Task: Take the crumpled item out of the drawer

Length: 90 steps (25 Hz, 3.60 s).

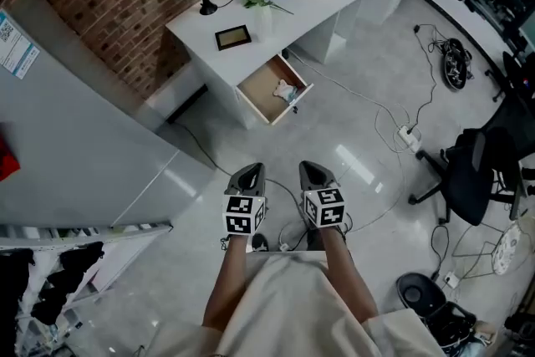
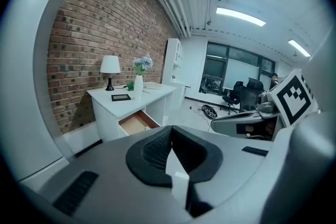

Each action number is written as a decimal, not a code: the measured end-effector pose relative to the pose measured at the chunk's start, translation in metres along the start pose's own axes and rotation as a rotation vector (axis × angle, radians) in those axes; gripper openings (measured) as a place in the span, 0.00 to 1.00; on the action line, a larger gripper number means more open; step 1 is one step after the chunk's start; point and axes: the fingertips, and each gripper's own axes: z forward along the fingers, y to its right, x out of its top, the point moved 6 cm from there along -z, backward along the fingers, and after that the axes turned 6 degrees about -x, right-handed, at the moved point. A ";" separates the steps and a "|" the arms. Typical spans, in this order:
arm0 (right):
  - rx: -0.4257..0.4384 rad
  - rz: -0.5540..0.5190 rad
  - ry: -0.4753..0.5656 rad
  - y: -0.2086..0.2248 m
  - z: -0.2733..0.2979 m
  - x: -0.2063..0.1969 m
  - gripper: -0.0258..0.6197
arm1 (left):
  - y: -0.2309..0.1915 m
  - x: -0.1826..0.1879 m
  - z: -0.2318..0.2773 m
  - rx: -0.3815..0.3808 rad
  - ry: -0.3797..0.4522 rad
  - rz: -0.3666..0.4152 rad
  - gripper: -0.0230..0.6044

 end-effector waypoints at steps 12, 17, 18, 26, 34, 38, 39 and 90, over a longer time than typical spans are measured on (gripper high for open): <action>0.167 -0.003 -0.042 0.105 0.044 0.040 0.08 | 0.024 0.040 0.076 0.144 -0.014 -0.023 0.06; 0.223 -0.038 -0.066 0.160 0.050 0.046 0.08 | 0.045 0.048 0.115 0.200 0.001 -0.063 0.06; 0.230 -0.038 -0.072 0.170 0.049 0.045 0.08 | 0.050 0.051 0.121 0.208 0.006 -0.067 0.06; 0.238 0.030 -0.112 0.241 0.037 0.023 0.08 | 0.082 0.079 0.156 0.215 0.041 -0.046 0.06; 0.218 0.062 -0.087 0.273 0.051 0.035 0.08 | 0.081 0.081 0.200 0.187 0.013 -0.053 0.06; 0.215 0.050 -0.094 0.285 0.077 0.048 0.08 | 0.066 0.094 0.226 0.177 0.031 -0.073 0.06; 0.217 0.045 -0.097 0.288 0.085 0.054 0.08 | 0.060 0.100 0.233 0.177 0.038 -0.074 0.06; 1.001 -0.705 -0.416 0.150 0.492 0.203 0.08 | -0.189 0.118 0.325 0.820 0.192 -0.549 0.06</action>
